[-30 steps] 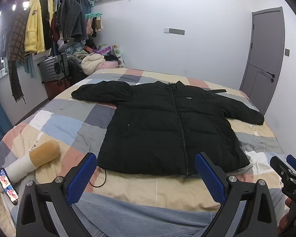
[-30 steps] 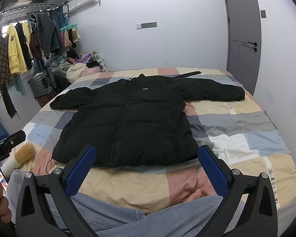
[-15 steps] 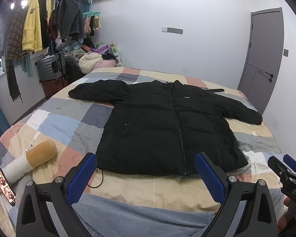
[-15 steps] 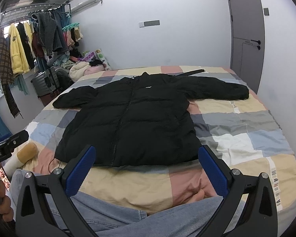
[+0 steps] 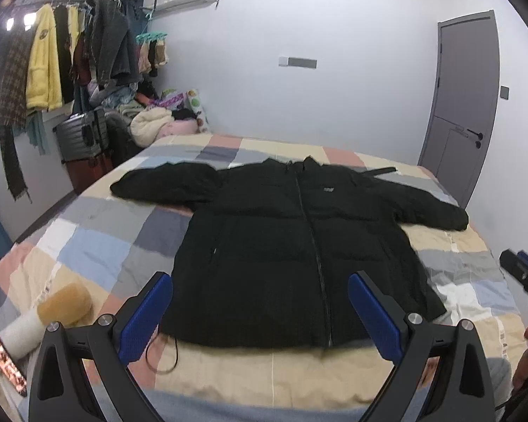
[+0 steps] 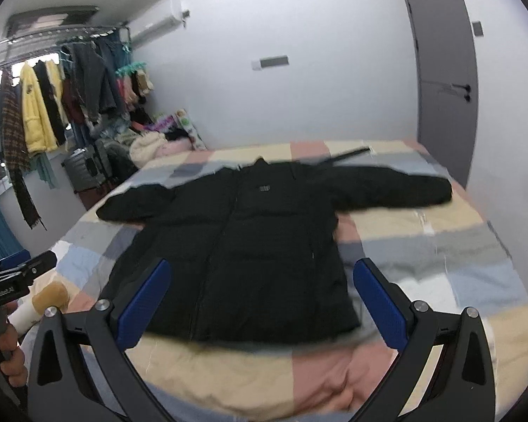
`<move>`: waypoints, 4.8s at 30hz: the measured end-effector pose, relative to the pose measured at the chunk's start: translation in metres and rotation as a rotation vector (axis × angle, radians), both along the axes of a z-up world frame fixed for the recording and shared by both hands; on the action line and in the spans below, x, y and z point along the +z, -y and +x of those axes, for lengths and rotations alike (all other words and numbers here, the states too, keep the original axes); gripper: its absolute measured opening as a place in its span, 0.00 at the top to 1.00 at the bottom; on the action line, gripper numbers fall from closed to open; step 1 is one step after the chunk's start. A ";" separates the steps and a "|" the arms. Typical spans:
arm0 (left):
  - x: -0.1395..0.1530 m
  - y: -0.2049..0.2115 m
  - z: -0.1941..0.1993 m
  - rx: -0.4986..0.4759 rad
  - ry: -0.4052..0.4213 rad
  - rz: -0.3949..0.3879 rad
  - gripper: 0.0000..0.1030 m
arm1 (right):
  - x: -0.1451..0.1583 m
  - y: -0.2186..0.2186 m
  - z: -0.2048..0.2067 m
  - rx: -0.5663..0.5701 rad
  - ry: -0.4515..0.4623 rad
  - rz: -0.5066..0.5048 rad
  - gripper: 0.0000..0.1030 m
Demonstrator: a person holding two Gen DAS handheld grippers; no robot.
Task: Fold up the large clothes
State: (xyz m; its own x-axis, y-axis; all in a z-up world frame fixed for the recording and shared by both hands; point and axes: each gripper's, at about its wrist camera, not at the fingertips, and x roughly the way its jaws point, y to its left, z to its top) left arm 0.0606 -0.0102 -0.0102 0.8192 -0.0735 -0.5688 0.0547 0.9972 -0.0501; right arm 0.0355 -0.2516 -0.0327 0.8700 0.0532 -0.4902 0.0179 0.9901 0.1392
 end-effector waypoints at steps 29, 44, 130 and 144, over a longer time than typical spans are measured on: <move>-0.099 -0.013 0.161 0.045 -0.019 -0.092 0.02 | -0.054 0.256 0.221 -0.367 0.058 0.051 0.11; -0.150 0.003 0.192 0.064 -0.152 -0.076 0.02 | -0.190 0.415 0.290 -0.667 -0.065 0.529 0.18; -0.137 -0.169 0.194 0.175 -0.005 -0.134 0.02 | -0.119 -0.214 0.465 0.335 -0.143 0.029 0.96; -0.157 -0.156 0.215 0.156 -0.064 -0.138 0.02 | -0.200 -0.229 0.483 0.333 -0.228 0.011 0.96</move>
State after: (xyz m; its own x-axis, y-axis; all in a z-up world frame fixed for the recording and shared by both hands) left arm 0.2756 0.1459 -0.1676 0.7892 -0.0300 -0.6133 -0.1070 0.9768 -0.1855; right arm 0.5184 -0.0222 -0.2330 0.6732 0.3197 -0.6668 -0.2717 0.9456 0.1791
